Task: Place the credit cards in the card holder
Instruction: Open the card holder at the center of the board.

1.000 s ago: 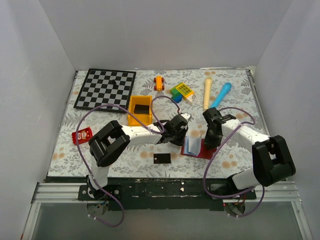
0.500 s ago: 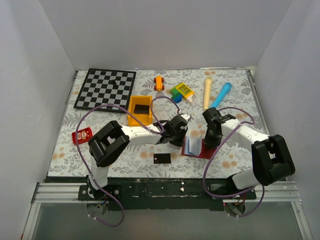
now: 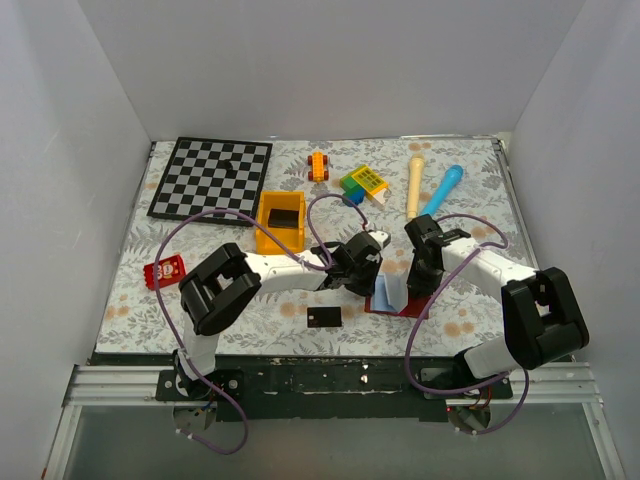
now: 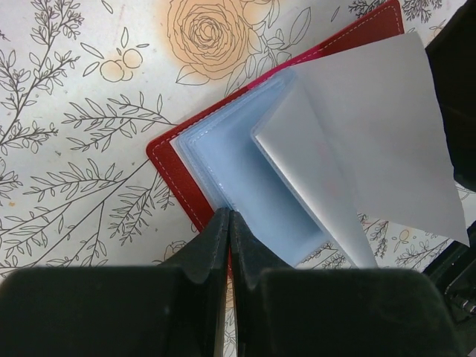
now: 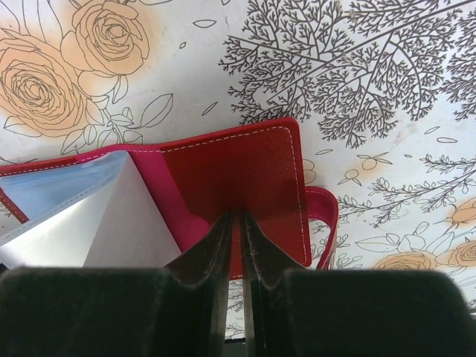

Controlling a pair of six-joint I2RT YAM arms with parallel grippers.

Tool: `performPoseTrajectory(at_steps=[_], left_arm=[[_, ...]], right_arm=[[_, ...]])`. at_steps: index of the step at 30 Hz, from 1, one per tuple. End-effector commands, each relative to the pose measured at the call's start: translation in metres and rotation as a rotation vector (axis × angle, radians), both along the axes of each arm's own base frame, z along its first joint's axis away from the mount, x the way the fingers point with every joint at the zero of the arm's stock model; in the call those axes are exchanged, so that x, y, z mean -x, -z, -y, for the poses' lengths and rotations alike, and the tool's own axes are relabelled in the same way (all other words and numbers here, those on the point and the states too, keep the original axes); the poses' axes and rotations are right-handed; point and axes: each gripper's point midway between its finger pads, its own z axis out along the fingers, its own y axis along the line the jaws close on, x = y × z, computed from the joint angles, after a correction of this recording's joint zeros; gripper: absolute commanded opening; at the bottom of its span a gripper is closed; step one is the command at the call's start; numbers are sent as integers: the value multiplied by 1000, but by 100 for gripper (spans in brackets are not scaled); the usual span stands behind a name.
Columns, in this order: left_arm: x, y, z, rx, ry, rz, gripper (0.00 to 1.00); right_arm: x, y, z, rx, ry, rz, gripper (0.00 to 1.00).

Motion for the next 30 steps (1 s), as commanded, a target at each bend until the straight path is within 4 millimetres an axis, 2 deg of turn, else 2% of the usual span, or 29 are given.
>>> performPoseTrajectory(at_steps=[1, 15, 30], left_arm=[[-1, -16, 14, 47, 23, 15, 0], [5, -6, 37, 101, 48, -39, 0], [7, -15, 65, 240, 88, -61, 0]], right_arm=[[0, 2, -1, -11, 0, -1, 18], [1, 4, -10, -64, -10, -4, 18], [-2, 1, -23, -148, -31, 4, 18]])
